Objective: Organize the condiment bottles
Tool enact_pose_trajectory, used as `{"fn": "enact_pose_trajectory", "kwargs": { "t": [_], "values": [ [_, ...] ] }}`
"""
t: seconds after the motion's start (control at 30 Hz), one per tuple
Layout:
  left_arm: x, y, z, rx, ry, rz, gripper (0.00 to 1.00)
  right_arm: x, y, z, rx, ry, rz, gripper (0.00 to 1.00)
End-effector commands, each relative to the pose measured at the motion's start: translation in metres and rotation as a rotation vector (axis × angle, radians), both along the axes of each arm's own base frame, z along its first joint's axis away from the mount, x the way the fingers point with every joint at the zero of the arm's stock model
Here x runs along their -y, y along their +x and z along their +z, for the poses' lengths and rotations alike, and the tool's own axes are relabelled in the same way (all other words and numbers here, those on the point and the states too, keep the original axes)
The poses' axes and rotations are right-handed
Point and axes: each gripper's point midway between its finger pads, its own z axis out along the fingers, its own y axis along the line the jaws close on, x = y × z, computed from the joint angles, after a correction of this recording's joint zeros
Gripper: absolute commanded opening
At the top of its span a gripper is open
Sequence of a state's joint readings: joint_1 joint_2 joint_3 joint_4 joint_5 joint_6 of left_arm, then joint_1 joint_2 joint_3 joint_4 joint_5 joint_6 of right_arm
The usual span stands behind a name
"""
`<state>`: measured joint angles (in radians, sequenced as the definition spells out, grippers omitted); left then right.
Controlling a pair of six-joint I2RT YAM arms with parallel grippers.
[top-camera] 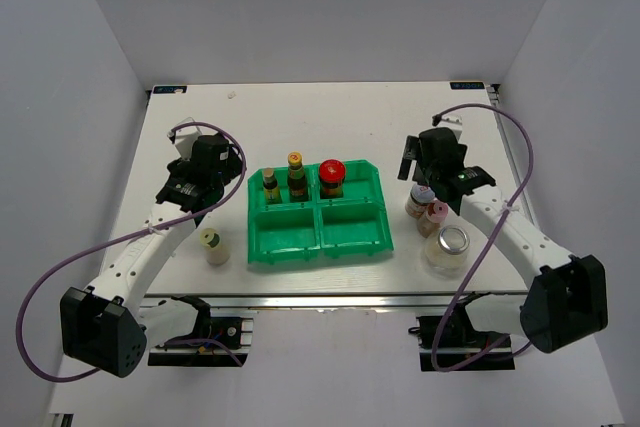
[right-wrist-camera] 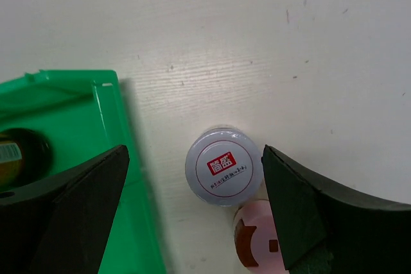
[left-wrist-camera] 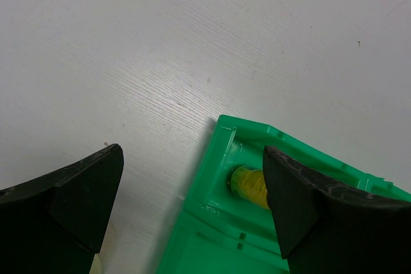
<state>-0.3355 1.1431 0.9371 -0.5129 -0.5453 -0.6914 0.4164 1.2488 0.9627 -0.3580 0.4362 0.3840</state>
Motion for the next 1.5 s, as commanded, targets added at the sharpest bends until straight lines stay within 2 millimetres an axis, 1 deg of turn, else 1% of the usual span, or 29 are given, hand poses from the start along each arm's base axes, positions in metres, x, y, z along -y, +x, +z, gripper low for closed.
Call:
{"fn": "enact_pose_trajectory", "kwargs": {
  "t": [0.0,0.03,0.07,0.17,0.37,0.47,0.57,0.6,0.67,0.7,0.8,0.83,0.87,0.93,0.97,1.03,1.07,1.17,1.27,1.3,1.33,1.4,1.47],
  "values": [
    [-0.001,0.0,0.008,0.032,-0.008,-0.005,0.98,-0.001,-0.004,-0.022,-0.089,-0.003,0.028,0.89],
    [-0.001,0.0,0.008,0.033,-0.009,-0.003,0.98,0.0,-0.004,-0.028,-0.107,-0.006,0.023,0.89],
    [-0.001,0.0,0.007,0.03,-0.008,-0.003,0.98,0.002,-0.005,-0.038,-0.137,-0.013,0.018,0.89],
    [-0.001,0.0,0.007,0.033,-0.008,-0.001,0.98,0.008,-0.007,-0.054,-0.186,-0.022,-0.008,0.89],
    [-0.001,0.002,0.005,0.027,-0.002,-0.002,0.98,0.016,-0.012,-0.071,-0.226,-0.044,-0.034,0.89],
    [-0.001,0.002,0.004,0.023,-0.001,-0.004,0.98,0.009,-0.015,-0.08,-0.248,-0.027,0.0,0.89],
    [0.0,0.003,0.004,0.025,-0.002,-0.005,0.98,0.004,-0.016,-0.085,-0.261,-0.012,0.023,0.83],
    [0.001,0.003,0.003,0.021,-0.005,-0.009,0.98,0.004,-0.015,-0.085,-0.259,-0.011,0.026,0.77],
    [0.001,0.004,0.003,0.023,-0.007,-0.011,0.98,0.005,-0.013,-0.083,-0.253,-0.014,0.017,0.7],
    [0.001,0.004,0.002,0.022,-0.008,-0.01,0.98,0.005,-0.013,-0.083,-0.252,-0.015,0.014,0.64],
    [0.002,0.004,0.002,0.022,-0.009,-0.01,0.98,0.004,-0.01,-0.082,-0.244,-0.009,0.011,0.54],
    [0.002,0.004,0.002,0.022,-0.009,-0.012,0.98,0.005,-0.009,-0.081,-0.239,-0.009,0.005,0.52],
    [0.001,0.003,0.002,0.023,-0.008,-0.01,0.98,0.005,-0.007,-0.079,-0.231,-0.012,0.004,0.47],
    [0.002,0.003,0.002,0.024,-0.01,-0.014,0.98,0.007,-0.003,-0.074,-0.213,-0.024,-0.002,0.43],
    [0.002,0.003,0.003,0.028,-0.012,-0.011,0.98,0.006,0.001,-0.069,-0.198,-0.022,-0.001,0.36],
    [0.001,0.003,0.003,0.026,-0.009,-0.01,0.98,0.006,0.007,-0.058,-0.17,-0.026,-0.001,0.31],
    [0.001,0.003,0.004,0.029,-0.009,-0.007,0.98,0.004,0.013,-0.049,-0.145,-0.033,0.018,0.28],
    [0.001,0.002,0.006,0.034,-0.01,-0.009,0.98,-0.005,0.03,-0.022,-0.055,-0.037,0.084,0.25],
    [0.0,0.002,0.006,0.039,-0.011,-0.008,0.98,-0.013,0.041,0.0,0.007,-0.035,0.144,0.23],
    [0.0,0.001,0.007,0.04,-0.012,-0.008,0.98,-0.017,0.049,0.016,0.057,-0.023,0.157,0.23],
    [0.0,0.001,0.007,0.04,-0.011,-0.008,0.98,-0.021,0.052,0.024,0.082,-0.02,0.178,0.23],
    [0.0,0.001,0.007,0.042,-0.011,-0.007,0.98,-0.035,0.058,0.043,0.124,0.008,0.25,0.22],
    [0.0,0.0,0.007,0.042,-0.011,-0.008,0.98,-0.053,0.058,0.053,0.142,0.027,0.321,0.2]
  ]
}}
